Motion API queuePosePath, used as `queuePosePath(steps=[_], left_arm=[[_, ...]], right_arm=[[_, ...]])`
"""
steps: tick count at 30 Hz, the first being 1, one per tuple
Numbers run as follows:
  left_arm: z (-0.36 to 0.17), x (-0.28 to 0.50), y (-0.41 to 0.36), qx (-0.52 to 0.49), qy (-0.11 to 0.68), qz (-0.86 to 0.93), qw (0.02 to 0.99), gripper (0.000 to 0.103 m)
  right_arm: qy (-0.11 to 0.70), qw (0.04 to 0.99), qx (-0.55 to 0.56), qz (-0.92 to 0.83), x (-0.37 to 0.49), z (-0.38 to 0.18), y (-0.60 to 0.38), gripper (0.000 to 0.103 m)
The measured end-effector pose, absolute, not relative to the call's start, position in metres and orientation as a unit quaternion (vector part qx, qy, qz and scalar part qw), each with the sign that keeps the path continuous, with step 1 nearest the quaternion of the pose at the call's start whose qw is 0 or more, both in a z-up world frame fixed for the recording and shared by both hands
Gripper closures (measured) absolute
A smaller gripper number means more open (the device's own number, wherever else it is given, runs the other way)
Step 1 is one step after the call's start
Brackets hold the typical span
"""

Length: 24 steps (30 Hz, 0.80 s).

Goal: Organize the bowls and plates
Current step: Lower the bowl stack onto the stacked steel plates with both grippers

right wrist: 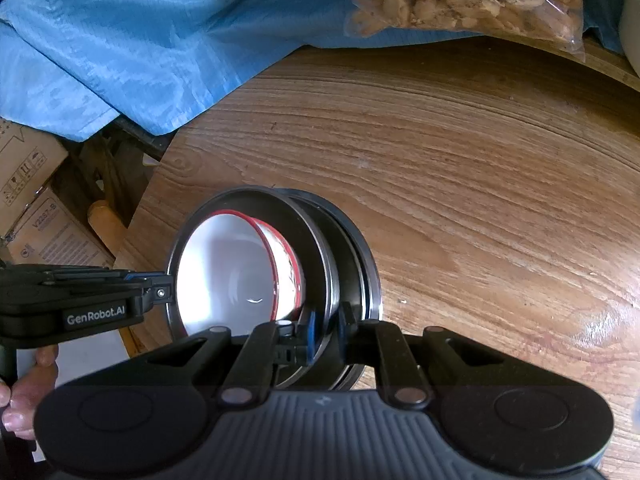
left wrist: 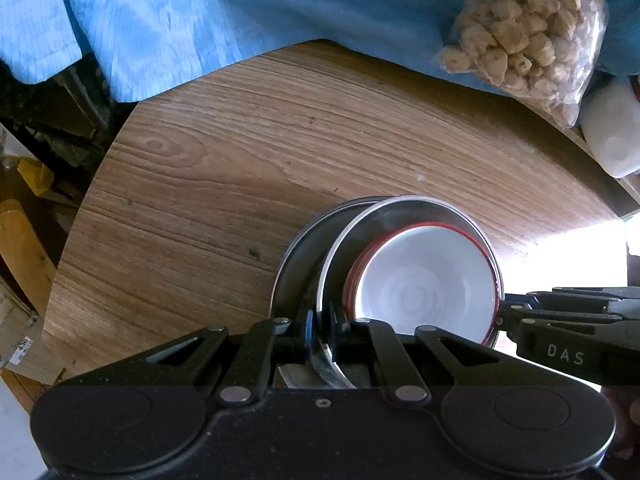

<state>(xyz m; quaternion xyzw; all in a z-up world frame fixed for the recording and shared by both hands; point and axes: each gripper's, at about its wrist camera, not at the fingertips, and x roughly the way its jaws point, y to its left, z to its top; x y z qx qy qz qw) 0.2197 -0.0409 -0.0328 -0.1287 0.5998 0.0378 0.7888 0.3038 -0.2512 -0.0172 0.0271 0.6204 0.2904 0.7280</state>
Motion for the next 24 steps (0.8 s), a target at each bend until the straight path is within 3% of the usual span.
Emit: queuePosePath(steps=[24], left_arm=[[-0.0371,0.2238,-0.0438,-0.099,0.599,0.044,0.793,0.096]], right_arm=[[0.6,0.75,0.01,0.279,0.3029,-0.0145,-0.2443,0.088]])
